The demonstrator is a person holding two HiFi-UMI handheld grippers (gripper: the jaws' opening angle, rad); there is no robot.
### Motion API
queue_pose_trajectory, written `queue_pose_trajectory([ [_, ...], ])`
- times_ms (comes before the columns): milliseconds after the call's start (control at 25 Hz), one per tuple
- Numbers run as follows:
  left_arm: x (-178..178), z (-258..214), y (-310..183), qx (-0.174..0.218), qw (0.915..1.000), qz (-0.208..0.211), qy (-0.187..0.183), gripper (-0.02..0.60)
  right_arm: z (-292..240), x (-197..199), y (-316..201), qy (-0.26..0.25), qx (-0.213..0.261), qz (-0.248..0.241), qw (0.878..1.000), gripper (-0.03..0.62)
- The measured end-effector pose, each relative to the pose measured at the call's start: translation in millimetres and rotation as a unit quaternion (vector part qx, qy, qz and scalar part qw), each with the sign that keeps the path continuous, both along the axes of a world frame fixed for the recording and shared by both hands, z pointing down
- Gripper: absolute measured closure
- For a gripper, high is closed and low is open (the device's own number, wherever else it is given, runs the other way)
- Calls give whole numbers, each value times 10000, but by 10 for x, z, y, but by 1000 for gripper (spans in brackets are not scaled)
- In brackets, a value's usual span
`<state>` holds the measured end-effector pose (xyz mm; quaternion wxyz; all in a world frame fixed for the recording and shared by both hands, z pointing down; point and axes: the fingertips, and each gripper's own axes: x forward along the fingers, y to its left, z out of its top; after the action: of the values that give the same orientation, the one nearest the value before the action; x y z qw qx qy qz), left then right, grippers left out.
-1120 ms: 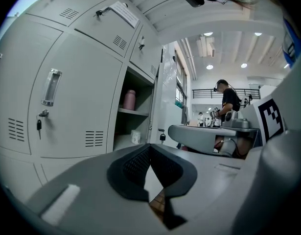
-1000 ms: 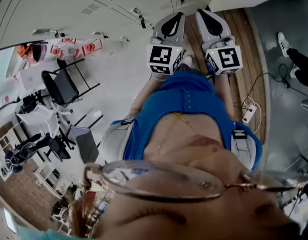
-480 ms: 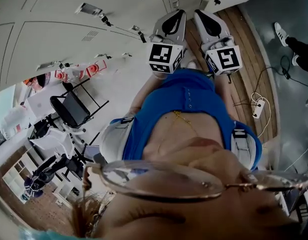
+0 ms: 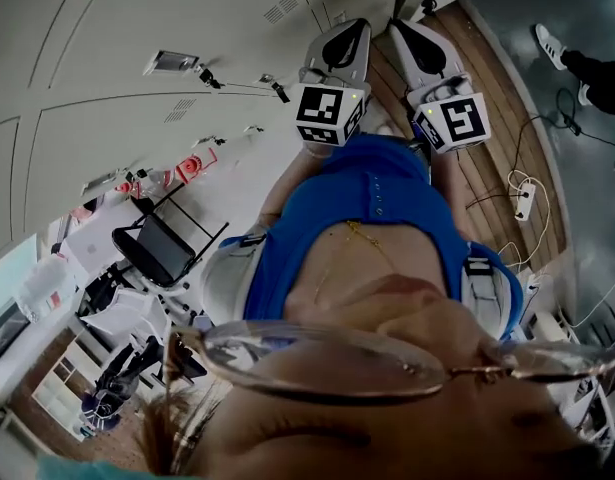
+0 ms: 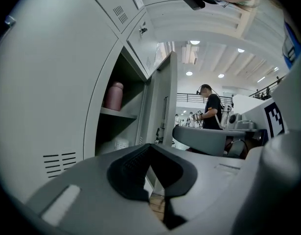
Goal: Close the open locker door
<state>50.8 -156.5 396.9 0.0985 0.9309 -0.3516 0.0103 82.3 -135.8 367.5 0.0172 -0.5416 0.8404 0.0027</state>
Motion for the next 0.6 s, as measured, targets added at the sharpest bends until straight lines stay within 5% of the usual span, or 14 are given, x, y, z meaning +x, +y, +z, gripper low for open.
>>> queue_pose_trajectory([
  [600, 209, 201, -117, -146, 9955, 933, -110, 581, -31, 389, 4, -484, -69, -53, 9988, 564],
])
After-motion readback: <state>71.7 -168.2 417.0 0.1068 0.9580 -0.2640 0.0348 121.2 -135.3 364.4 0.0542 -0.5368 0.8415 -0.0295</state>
